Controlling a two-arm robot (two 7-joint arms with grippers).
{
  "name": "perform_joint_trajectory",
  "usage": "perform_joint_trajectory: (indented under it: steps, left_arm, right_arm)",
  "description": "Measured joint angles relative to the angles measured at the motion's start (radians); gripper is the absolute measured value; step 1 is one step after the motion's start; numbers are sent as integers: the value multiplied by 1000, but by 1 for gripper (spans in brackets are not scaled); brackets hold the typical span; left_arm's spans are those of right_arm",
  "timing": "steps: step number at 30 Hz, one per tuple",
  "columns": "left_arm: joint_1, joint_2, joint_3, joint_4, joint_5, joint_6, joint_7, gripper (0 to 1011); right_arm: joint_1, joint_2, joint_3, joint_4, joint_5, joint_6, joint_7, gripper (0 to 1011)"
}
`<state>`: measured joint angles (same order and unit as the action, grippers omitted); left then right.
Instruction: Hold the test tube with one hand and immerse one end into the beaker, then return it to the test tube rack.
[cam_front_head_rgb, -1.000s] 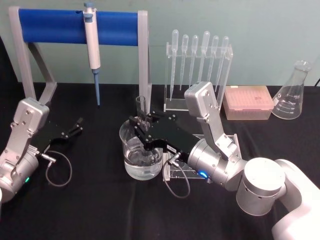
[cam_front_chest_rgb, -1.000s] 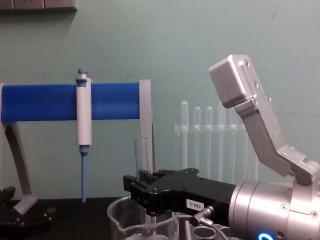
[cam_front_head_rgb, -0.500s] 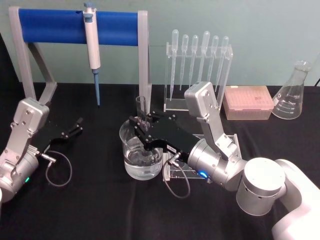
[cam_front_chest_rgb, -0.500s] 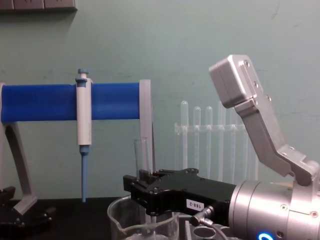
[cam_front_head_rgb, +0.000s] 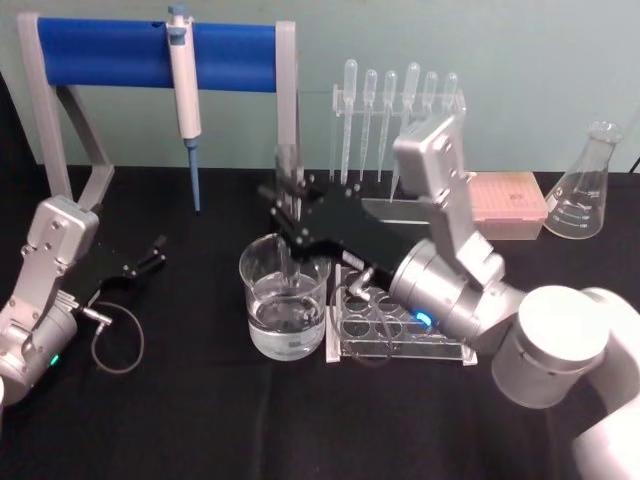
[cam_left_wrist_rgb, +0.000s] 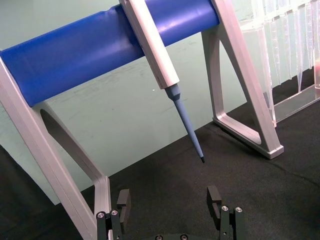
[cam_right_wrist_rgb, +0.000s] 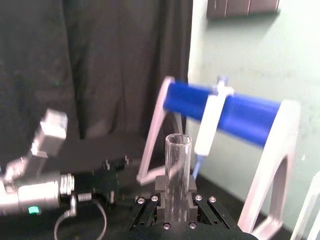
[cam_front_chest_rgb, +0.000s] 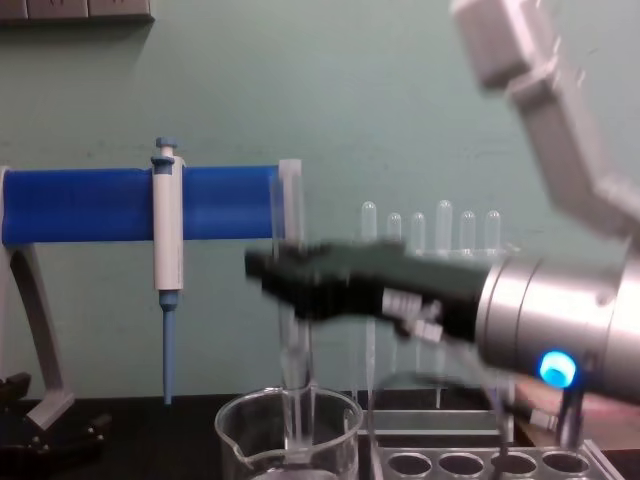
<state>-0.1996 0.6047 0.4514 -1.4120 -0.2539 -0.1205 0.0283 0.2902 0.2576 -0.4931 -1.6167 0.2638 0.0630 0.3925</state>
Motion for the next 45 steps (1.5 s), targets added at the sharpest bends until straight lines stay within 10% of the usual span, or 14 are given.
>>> perform_joint_trajectory:
  steps: [18, 27, 45]
  left_arm:
    - [0, 0, 0, 0, 0, 0, 0, 1000]
    - [0, 0, 0, 0, 0, 0, 0, 1000]
    - [0, 0, 0, 0, 0, 0, 0, 1000]
  right_arm:
    - [-133, 134, 144, -265, 62, 71, -72, 228]
    - [-195, 163, 184, -234, 74, 62, -80, 227]
    - [-164, 126, 144, -125, 33, 46, -70, 227]
